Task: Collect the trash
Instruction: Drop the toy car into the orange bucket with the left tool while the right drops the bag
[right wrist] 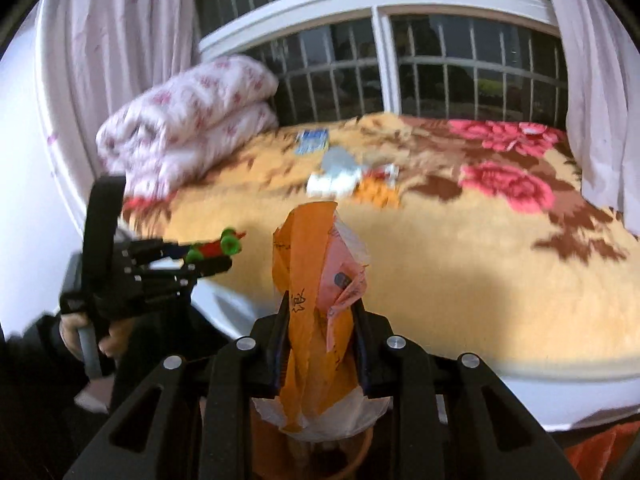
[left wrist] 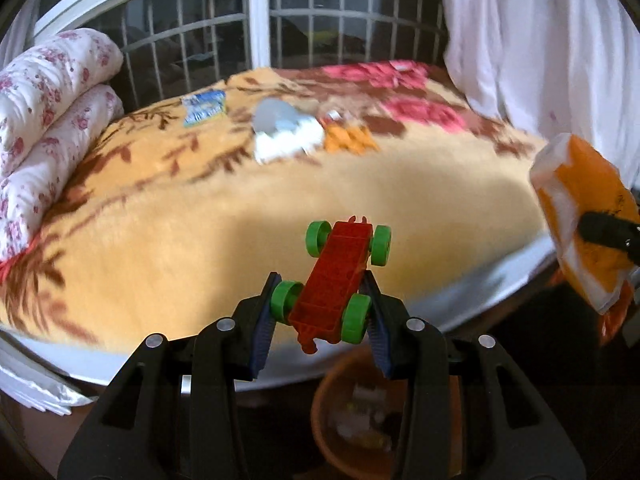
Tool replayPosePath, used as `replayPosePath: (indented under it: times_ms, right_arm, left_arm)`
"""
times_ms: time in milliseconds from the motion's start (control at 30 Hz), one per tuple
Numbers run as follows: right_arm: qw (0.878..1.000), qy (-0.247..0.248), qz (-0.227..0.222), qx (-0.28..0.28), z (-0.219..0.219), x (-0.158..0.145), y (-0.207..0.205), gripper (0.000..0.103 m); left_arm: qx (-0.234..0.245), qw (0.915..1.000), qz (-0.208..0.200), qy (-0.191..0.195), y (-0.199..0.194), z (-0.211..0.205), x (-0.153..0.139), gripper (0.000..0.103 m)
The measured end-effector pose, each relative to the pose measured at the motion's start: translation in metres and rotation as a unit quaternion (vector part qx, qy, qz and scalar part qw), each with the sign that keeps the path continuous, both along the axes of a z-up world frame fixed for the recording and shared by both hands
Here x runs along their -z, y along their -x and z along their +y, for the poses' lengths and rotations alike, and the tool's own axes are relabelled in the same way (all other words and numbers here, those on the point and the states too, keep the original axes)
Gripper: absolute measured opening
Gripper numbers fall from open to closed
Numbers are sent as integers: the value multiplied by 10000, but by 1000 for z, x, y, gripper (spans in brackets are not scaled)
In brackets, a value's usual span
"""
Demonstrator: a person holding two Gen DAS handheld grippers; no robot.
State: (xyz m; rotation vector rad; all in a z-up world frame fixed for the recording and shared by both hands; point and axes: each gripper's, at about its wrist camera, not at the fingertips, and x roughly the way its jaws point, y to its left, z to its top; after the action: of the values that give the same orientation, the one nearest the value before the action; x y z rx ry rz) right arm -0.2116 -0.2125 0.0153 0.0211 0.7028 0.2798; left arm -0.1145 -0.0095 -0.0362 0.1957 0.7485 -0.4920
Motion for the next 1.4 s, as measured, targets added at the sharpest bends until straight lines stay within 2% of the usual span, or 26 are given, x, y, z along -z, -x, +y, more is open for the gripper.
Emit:
replayPosePath:
  times_ms: [167, 200, 300, 400, 467, 600, 733, 800, 933, 1067, 1133, 1167, 1400]
  right_arm:
    - [9982, -12, 577, -178, 5, 44, 19, 27]
    - [9965, -34, 801, -227, 7, 57, 20, 27]
    - [9900, -105, 1368, -318, 10, 90, 16, 28]
    - [9836, 109, 1775, -301, 18, 122, 10, 28]
    - [9790, 231, 2004, -296, 22, 144, 3, 28]
    - [9679, 152, 2504, -133, 23, 182, -15, 28]
    - [9521, 228, 3049, 22, 26, 222, -30, 28]
    - [9424, 254, 3336, 59, 27, 240, -32, 28]
    - [9354, 186, 3529, 96, 28, 250, -35, 30]
    - [9327, 254, 3597, 107, 35, 252, -36, 45]
    - [9330, 262, 3587, 108, 36, 250, -37, 45]
    - [9338, 260, 3567, 125, 37, 249, -36, 46]
    - [9385, 256, 3435, 239, 30, 241, -33, 50]
  left_arm:
    - [290, 9989, 288, -237, 31, -3, 34, 40]
    - [303, 9984, 382, -291, 33, -3, 41, 40]
    - [435, 9943, 833, -497, 38, -6, 71, 40]
    - [597, 9892, 1148, -688, 41, -13, 96, 40]
    - [713, 9844, 1424, -744, 38, -17, 112, 40]
    - [834, 9748, 1848, -929, 24, -26, 144, 39]
    - [718, 9606, 2374, -1251, 4, -34, 190, 40]
    - [682, 9562, 2510, -1340, 0, -36, 201, 40]
    - [737, 9532, 2575, -1405, 0, -36, 208, 40]
    - [710, 9515, 2613, -1461, 0, -35, 211, 42]
    - [690, 9526, 2568, -1475, 0, -36, 209, 66]
    - [683, 9542, 2517, -1467, 0, -37, 208, 68]
    - [656, 9566, 2478, -1386, 0, -32, 204, 68]
